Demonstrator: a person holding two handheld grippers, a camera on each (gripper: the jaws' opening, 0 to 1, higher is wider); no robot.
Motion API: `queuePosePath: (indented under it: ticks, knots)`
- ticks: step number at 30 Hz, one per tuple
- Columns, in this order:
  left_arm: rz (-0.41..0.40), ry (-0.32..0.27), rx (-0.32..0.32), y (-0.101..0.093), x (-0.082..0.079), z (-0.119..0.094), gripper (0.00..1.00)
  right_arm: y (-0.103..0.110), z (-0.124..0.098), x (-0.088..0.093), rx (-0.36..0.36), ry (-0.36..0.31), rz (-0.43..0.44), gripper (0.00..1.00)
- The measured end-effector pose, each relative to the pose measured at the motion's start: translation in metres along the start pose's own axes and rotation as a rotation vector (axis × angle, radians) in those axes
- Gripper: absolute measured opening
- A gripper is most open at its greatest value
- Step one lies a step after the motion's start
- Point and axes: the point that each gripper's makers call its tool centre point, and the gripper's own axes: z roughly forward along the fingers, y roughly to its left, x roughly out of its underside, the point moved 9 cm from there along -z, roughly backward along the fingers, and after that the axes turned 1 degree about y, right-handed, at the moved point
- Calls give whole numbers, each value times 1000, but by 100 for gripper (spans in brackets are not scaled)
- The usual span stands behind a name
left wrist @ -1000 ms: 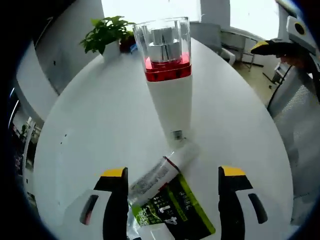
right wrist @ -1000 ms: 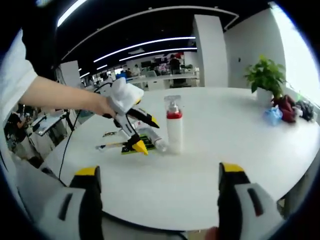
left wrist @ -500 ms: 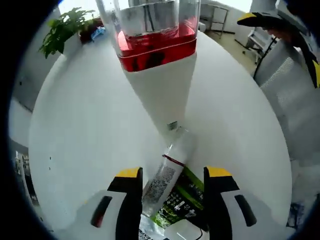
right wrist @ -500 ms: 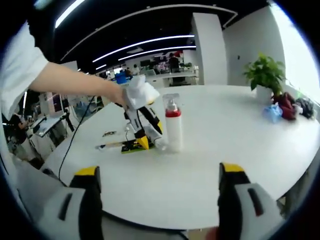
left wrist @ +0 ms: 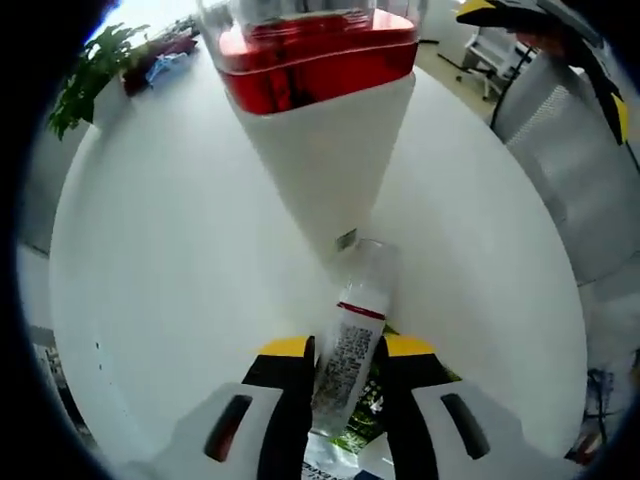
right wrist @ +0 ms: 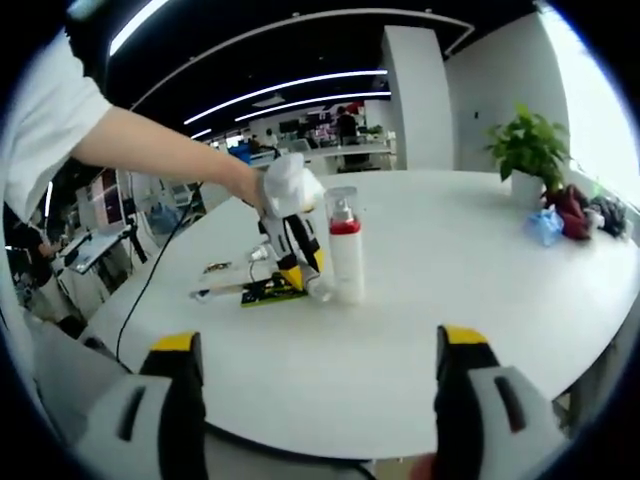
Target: Arrange the skincare products in the storage area until every visible bottle or jar stands upright without overlapping.
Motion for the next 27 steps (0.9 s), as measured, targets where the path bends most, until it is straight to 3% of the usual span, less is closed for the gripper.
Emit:
queuePosePath:
  ticks: [14, 27]
  knots:
    - [14, 17, 16, -5, 3, -1, 17, 0, 1, 0, -4, 4, -10, 96]
    - [13, 28, 64, -33, 4, -13, 16, 2, 1, 0, -18, -4, -18, 96]
